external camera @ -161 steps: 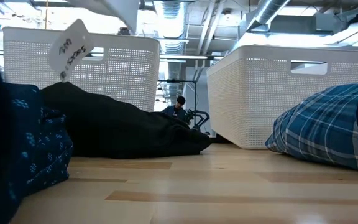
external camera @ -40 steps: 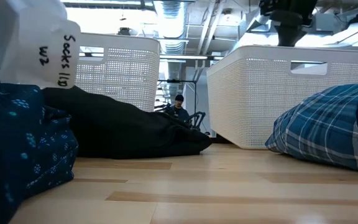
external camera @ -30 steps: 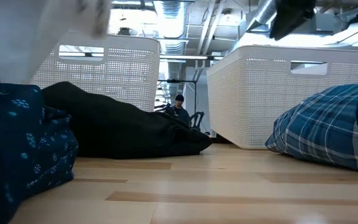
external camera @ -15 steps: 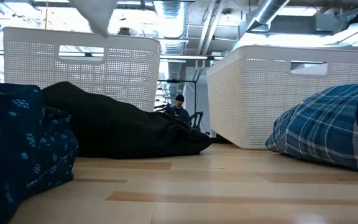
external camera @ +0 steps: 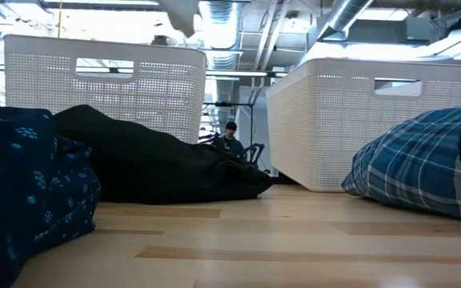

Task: Sort clothes
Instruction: Put the white sock into the right bin

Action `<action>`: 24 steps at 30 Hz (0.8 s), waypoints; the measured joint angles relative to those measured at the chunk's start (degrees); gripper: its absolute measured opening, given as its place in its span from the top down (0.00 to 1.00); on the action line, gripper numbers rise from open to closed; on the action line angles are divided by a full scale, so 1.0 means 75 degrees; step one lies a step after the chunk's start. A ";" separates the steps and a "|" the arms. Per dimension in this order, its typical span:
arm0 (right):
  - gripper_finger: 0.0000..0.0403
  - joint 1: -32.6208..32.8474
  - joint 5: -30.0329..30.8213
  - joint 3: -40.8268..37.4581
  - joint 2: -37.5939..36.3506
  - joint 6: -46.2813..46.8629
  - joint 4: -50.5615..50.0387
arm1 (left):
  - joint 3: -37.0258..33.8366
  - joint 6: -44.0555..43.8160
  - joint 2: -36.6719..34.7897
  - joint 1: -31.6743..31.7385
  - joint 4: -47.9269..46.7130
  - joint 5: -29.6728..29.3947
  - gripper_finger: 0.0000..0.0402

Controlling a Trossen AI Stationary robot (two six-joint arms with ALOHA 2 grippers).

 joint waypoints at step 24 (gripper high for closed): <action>0.43 -0.0522 -0.1599 -0.0003 0.1945 -0.0668 0.2783 | -0.0015 0.0465 0.0009 0.0520 0.0573 0.1090 1.00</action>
